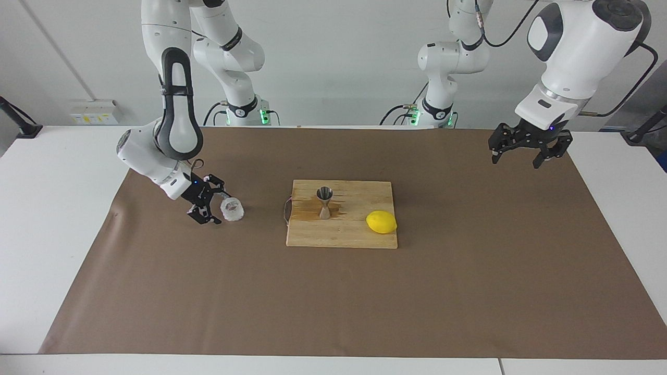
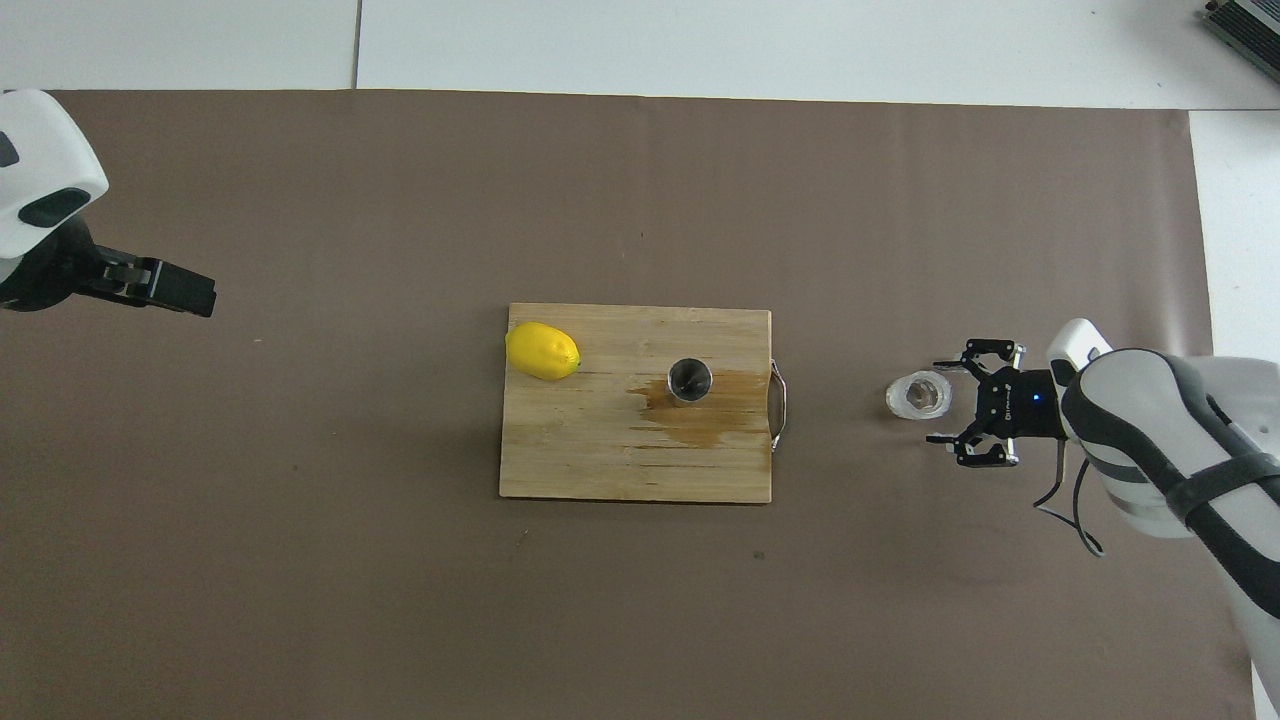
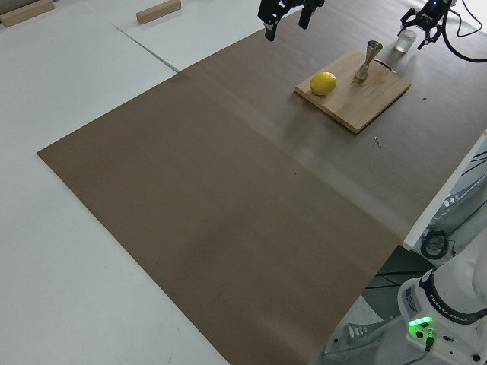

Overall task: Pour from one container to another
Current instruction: 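Position the open right gripper around the small white cup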

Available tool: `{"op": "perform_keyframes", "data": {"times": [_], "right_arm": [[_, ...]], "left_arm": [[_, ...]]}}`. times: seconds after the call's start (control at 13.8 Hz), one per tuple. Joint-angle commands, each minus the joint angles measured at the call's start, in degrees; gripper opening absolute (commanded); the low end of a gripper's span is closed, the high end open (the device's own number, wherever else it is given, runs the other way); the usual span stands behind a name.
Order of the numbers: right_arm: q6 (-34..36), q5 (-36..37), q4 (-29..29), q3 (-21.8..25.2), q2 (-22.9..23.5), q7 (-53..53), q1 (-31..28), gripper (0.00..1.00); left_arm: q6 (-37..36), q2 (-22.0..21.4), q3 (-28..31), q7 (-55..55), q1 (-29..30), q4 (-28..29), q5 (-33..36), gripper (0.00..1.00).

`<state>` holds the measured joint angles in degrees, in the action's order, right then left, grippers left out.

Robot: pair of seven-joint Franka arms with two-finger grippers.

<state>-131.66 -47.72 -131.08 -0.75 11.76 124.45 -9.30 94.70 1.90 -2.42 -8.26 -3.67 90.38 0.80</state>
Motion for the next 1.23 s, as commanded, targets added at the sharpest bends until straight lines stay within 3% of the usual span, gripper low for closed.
{"op": "perform_keyframes", "data": {"times": [0.0,1.16], "right_arm": [[0.3,-2.4,0.9,-0.5,1.0,2.0,-0.3,1.00],[1.8,-2.7,1.3,-1.8,-0.9,2.1,0.2,1.00]], "left_arm": [[-0.5,-1.5,-0.5,-1.4,0.9,1.5,0.9,1.00],[1.4,-1.6,-0.5,1.6,1.3,1.3,-1.0,1.00]]}}
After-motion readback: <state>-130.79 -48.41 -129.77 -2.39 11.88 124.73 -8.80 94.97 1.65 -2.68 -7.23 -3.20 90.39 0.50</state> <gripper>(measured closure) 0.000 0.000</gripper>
